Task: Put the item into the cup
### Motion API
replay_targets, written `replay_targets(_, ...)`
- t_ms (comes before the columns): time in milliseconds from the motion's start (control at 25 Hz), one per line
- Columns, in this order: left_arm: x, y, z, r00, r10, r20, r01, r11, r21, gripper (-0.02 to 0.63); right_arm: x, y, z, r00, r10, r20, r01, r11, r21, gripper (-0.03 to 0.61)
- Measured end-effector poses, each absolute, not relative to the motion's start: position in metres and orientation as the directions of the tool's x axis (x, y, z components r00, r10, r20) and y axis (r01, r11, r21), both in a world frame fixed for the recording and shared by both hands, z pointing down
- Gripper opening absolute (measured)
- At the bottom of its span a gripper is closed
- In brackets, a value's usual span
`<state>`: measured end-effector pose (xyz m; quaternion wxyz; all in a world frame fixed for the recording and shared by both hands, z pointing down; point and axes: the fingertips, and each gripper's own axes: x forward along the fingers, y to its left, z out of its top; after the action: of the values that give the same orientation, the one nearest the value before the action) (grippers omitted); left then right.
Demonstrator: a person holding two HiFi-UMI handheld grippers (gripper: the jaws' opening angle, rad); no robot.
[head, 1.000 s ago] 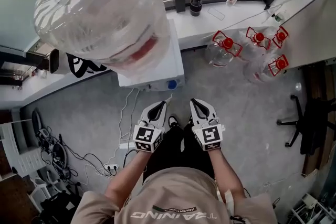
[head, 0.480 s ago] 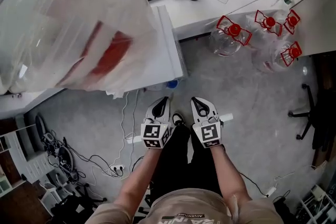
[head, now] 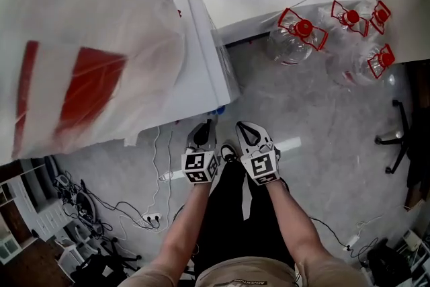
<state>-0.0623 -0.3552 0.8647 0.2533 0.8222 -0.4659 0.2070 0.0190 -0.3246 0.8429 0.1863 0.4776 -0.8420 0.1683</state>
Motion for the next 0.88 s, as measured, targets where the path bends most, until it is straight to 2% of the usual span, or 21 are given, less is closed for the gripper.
replay_targets(440, -0.063, -0.378, 0.914, 0.451, -0.664, 0.596, -0.885, -0.419, 0.203, 0.009, 0.005, -0.329, 0.854, -0.515, -0.714, 0.474, -0.842, 0.527, -0.119, 0.012)
replay_targets(880, -0.057, -0.39, 0.937, 0.445, -0.647, 0.618, -0.885, -0.424, 0.193, 0.009, 0.02, -0.317, 0.873, -0.488, -0.713, 0.503, -0.861, 0.488, -0.144, 0.012)
